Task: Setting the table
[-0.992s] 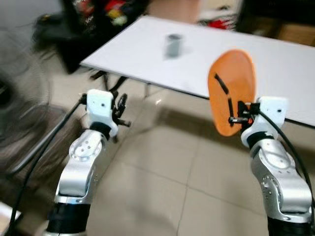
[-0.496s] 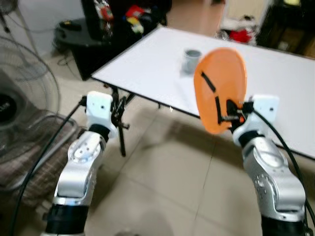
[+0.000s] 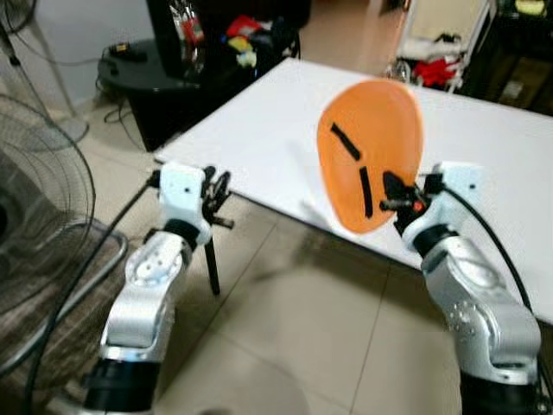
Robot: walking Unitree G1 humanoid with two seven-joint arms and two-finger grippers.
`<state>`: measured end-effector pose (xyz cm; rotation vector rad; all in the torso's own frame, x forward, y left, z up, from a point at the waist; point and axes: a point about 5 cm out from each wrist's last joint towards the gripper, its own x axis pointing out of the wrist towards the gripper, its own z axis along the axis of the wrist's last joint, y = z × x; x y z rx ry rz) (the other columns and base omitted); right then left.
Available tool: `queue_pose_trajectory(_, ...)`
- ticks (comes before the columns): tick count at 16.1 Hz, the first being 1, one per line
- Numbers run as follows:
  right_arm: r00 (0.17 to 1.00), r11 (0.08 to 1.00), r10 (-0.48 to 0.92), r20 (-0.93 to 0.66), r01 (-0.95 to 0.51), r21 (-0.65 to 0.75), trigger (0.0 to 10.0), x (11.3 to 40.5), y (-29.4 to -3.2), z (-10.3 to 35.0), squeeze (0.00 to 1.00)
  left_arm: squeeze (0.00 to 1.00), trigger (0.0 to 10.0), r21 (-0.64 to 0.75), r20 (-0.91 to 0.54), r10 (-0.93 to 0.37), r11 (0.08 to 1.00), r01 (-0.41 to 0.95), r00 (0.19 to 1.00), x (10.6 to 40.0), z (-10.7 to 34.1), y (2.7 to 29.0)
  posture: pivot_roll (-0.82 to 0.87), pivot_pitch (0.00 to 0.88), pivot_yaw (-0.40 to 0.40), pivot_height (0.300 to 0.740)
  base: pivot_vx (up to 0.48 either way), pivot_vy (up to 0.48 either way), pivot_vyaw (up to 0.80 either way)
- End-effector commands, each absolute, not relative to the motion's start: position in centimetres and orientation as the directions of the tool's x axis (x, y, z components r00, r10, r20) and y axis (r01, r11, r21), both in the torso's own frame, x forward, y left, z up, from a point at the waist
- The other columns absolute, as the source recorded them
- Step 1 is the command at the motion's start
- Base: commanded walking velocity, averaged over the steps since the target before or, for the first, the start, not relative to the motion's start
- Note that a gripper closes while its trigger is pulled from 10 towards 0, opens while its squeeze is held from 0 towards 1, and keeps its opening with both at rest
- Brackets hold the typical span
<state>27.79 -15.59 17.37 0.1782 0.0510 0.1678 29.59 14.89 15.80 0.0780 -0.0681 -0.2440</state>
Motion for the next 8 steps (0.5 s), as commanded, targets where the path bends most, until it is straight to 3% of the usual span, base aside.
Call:
queue_pose_trajectory(1, 0.968, 0.945, 0.250, 0.026, -0.249, 0.210, 10.0, 27.7, -14.4, 18.9, 0.00, 0.00, 10.0, 0.092, 0.057, -0.221, 0.972, 0.215, 0.974, 29.6, 15.8, 15.6, 0.03, 0.000, -0.011, 0.740, 0.480, 0.000, 0.00)
queue_pose_trajectory(4, 0.960, 0.915, 0.277, -0.028, -0.254, 0.314, 10.0, 28.0, -14.4, 18.5, 0.00, 0.00, 10.0, 0.097, 0.060, -0.231, 0.970, 0.225, 0.971, 29.5, 15.9, 15.7, 0.03, 0.000, -0.021, 0.740, 0.472, 0.000, 0.00)
queue_pose_trajectory(8, 0.910, 0.832, 0.374, -0.179, -0.243, 0.499, 10.0, 28.3, -14.5, 17.1, 0.00, 0.00, 10.0, 0.153, 0.038, -0.398, 0.909, 0.388, 0.917, 28.8, 16.6, 15.2, 0.04, 0.000, -0.025, 0.740, 0.000, 0.000, 0.00)
